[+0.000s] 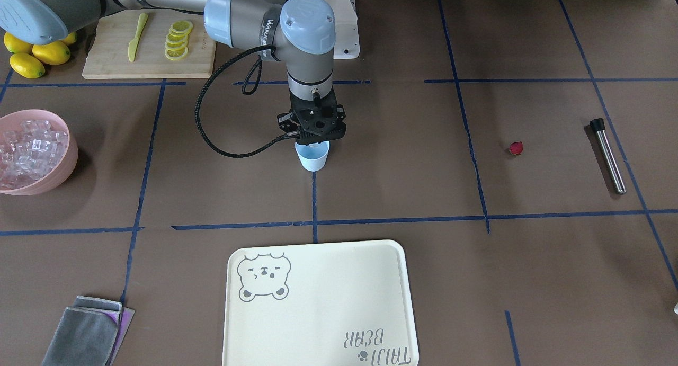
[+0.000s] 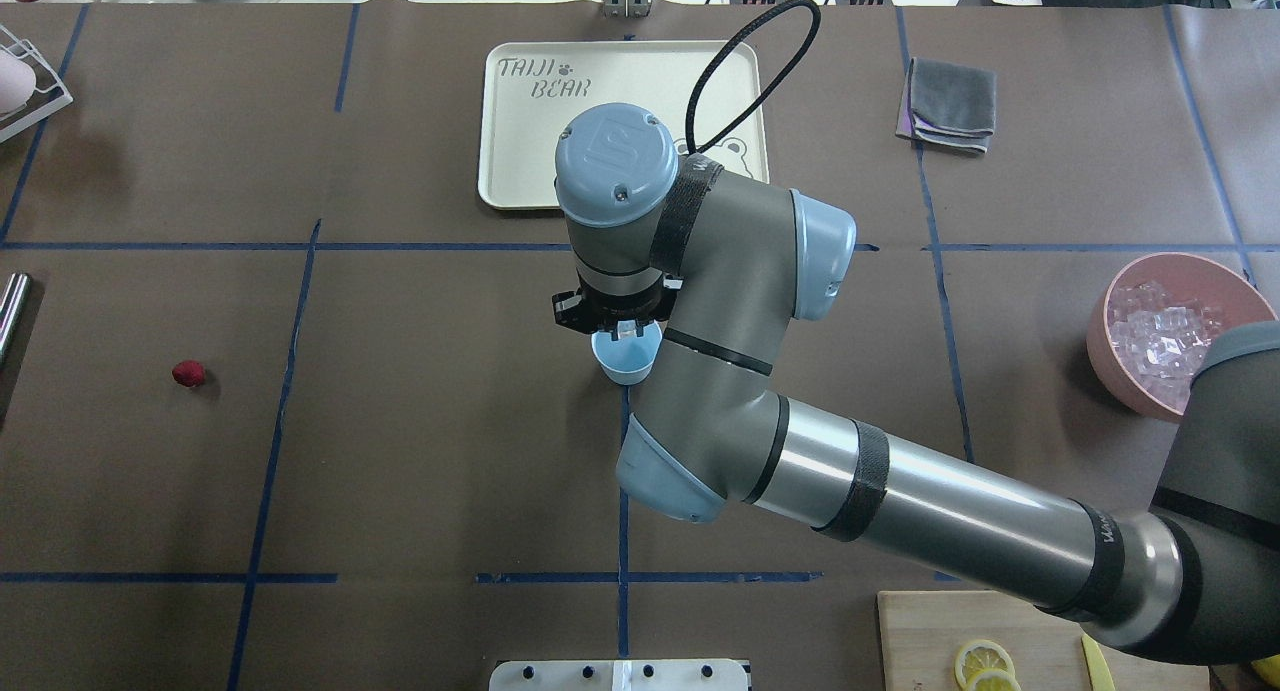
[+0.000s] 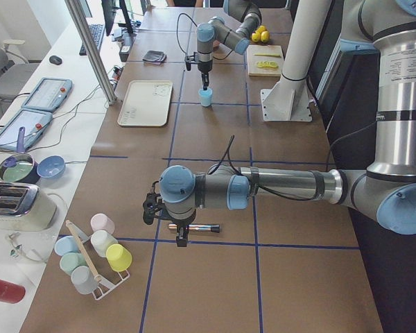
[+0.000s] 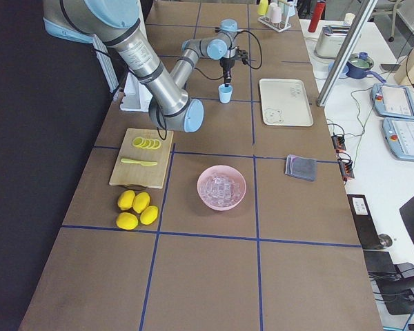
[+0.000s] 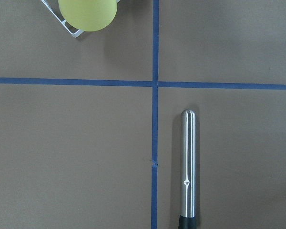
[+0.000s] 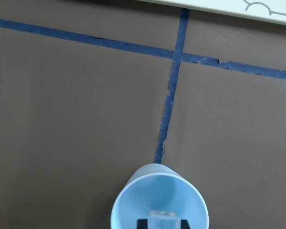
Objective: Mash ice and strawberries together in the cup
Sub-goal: 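Open the right gripper to drop the ice cube into the cup, then move the right gripper back over the pink bowl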
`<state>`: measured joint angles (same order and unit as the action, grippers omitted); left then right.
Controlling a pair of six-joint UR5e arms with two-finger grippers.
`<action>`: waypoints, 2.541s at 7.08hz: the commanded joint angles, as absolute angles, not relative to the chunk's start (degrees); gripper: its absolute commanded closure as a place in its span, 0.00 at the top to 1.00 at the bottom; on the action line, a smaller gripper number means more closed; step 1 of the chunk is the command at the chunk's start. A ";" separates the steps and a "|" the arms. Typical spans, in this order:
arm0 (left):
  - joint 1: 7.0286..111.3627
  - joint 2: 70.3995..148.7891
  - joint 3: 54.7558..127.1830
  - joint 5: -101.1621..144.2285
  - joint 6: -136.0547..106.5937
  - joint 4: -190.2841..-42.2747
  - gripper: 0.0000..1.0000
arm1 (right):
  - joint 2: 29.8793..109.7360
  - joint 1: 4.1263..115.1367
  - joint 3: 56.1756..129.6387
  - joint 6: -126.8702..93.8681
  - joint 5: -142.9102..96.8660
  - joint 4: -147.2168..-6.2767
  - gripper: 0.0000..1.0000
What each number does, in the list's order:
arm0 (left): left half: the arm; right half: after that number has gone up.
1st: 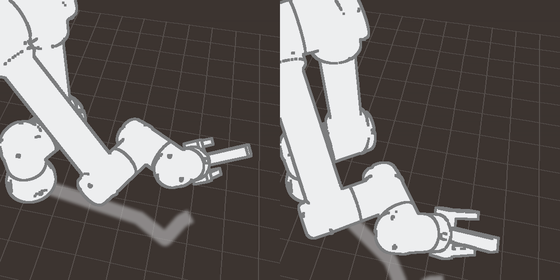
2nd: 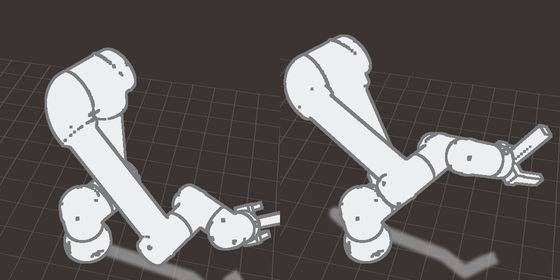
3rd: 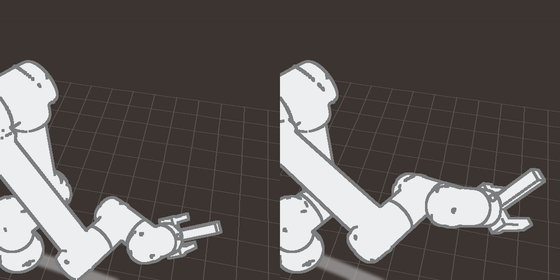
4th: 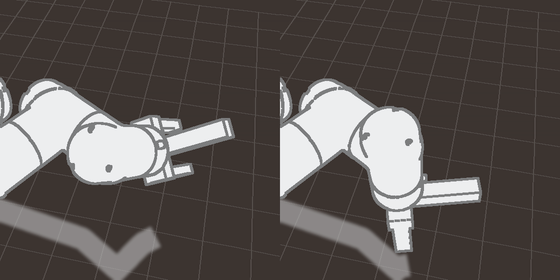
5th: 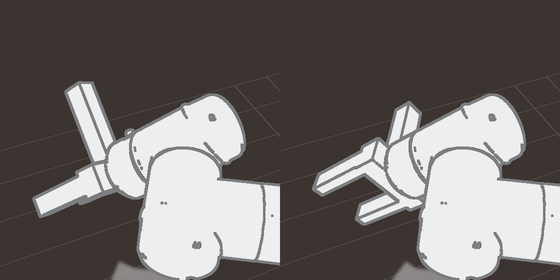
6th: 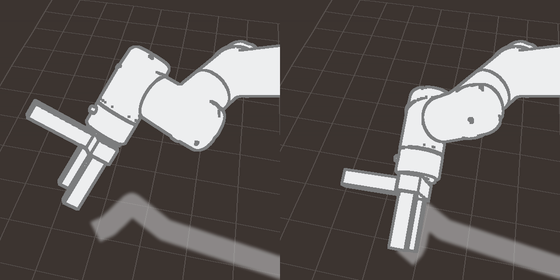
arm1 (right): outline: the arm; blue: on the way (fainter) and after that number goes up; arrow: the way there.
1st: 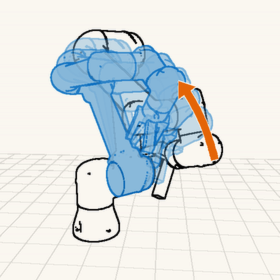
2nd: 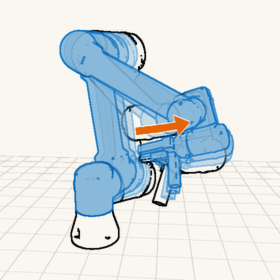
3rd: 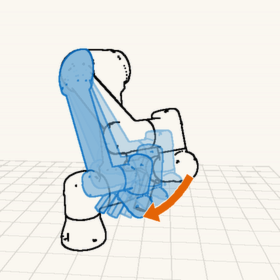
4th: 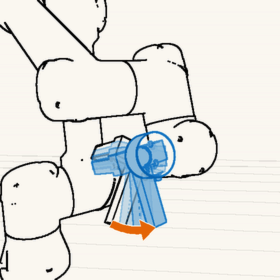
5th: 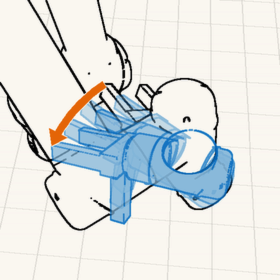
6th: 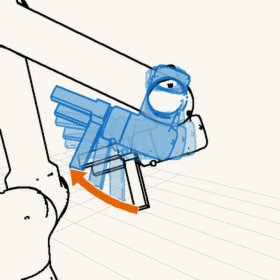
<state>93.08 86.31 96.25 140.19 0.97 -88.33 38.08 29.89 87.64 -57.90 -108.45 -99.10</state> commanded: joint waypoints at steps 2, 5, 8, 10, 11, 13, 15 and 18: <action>93.08 86.40 96.68 140.19 0.88 -88.24 1.00 | 38.06 29.88 87.54 -57.83 -108.19 -99.14 0.38; 93.08 86.66 96.86 140.19 0.79 -88.24 1.00 | 38.14 29.88 87.63 -57.57 -108.02 -99.05 0.77; 93.08 86.75 96.94 140.19 -0.08 -88.33 1.00 | 38.14 29.97 87.63 -57.57 -108.02 -99.05 0.95; 93.08 86.75 96.94 140.19 -0.09 -88.33 1.00 | 38.06 30.06 87.98 -58.01 -108.02 -99.05 1.00; 93.08 86.84 96.94 140.19 -0.09 -88.33 1.00 | 37.97 30.15 88.15 -58.01 -108.10 -99.05 1.00; 93.16 86.84 97.03 140.27 -0.09 -88.33 1.00 | 36.21 32.59 90.85 -59.93 -108.72 -101.67 1.00; 93.16 86.84 97.12 140.27 -0.09 -88.33 1.00 | 41.96 38.11 107.05 -59.51 -109.16 -114.56 1.00; 93.16 86.66 99.13 140.19 -1.22 -88.24 1.00 | 67.23 52.44 125.03 -42.52 -118.47 -113.39 1.00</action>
